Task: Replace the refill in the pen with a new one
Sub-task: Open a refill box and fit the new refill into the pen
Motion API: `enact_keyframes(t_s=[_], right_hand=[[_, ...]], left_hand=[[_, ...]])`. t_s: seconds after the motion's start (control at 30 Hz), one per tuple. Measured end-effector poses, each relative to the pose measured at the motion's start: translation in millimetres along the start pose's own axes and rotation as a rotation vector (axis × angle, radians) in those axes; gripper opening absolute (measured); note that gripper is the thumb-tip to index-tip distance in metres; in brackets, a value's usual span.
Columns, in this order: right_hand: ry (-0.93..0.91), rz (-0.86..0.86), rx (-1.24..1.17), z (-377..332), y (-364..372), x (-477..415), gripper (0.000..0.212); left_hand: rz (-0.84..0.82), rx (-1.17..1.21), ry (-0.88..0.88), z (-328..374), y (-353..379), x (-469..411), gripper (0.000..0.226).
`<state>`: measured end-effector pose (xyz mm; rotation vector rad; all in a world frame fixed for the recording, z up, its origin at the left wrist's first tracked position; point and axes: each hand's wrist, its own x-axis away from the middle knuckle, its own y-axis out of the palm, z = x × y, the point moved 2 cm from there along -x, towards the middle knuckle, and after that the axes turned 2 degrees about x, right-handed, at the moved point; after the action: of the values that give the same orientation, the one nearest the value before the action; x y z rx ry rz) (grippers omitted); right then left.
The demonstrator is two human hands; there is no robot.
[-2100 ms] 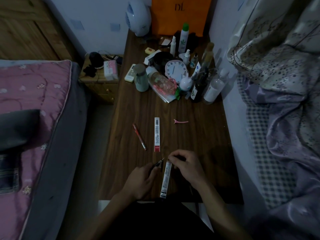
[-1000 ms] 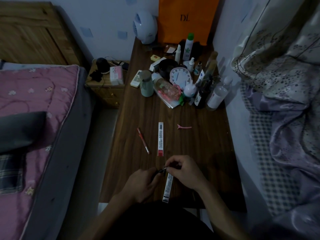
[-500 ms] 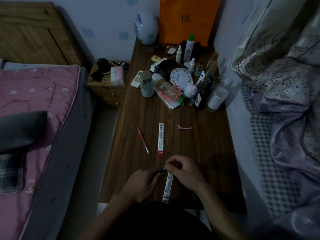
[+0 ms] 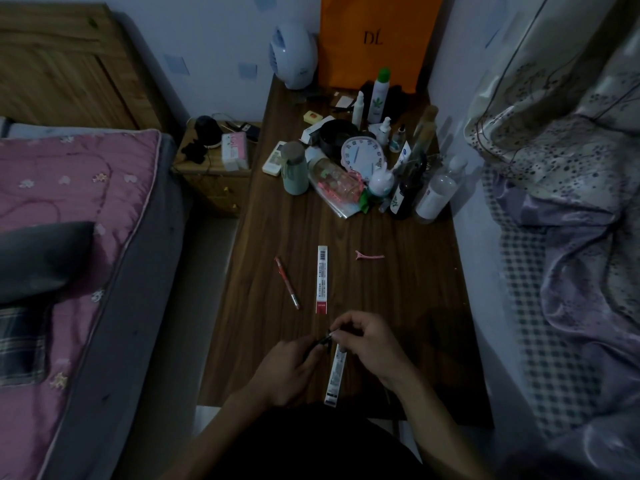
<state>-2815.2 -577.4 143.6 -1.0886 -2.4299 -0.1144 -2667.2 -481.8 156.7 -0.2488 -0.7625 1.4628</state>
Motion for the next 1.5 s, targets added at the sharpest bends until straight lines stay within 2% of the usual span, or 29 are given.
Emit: enact_keyframes(t_s=[0.3, 0.43, 0.53, 0.7, 1.0, 1.2, 1.33, 1.5], right_hand=[[0.006, -0.005, -0.062, -0.6, 2.9, 2.2, 0.019], [0.025, -0.001, -0.086, 1.7, 4.7, 3.1, 0.018], [0.040, 0.030, -0.085, 3.3, 7.6, 2.7, 0.016], [0.056, 0.074, -0.107, 6.6, 11.9, 0.7, 0.017], [0.073, 0.134, -0.114, 14.3, 16.6, -4.3, 0.019], [0.104, 0.076, -0.142, 19.1, 17.1, -7.3, 0.013], [0.096, 0.044, -0.181, 22.0, 18.0, -8.9, 0.018], [0.120, 0.051, -0.145, 27.6, 19.0, -12.6, 0.015]], left_hand=[[0.009, 0.082, -0.026, -4.9, 3.5, -1.4, 0.023], [0.024, 0.112, -0.012, -6.5, 4.9, -2.2, 0.032], [0.025, 0.110, 0.004, -9.1, 7.3, -1.6, 0.029], [0.049, 0.047, 0.044, -12.4, 9.6, 0.8, 0.018], [0.080, -0.199, -0.017, -21.9, 11.6, -2.7, 0.031], [-0.003, 0.001, -0.049, -23.0, 14.0, -1.3, 0.023], [-0.006, 0.075, -0.064, -24.1, 13.7, -1.8, 0.028], [-0.021, 0.088, -0.062, -28.1, 17.8, -3.9, 0.030]])
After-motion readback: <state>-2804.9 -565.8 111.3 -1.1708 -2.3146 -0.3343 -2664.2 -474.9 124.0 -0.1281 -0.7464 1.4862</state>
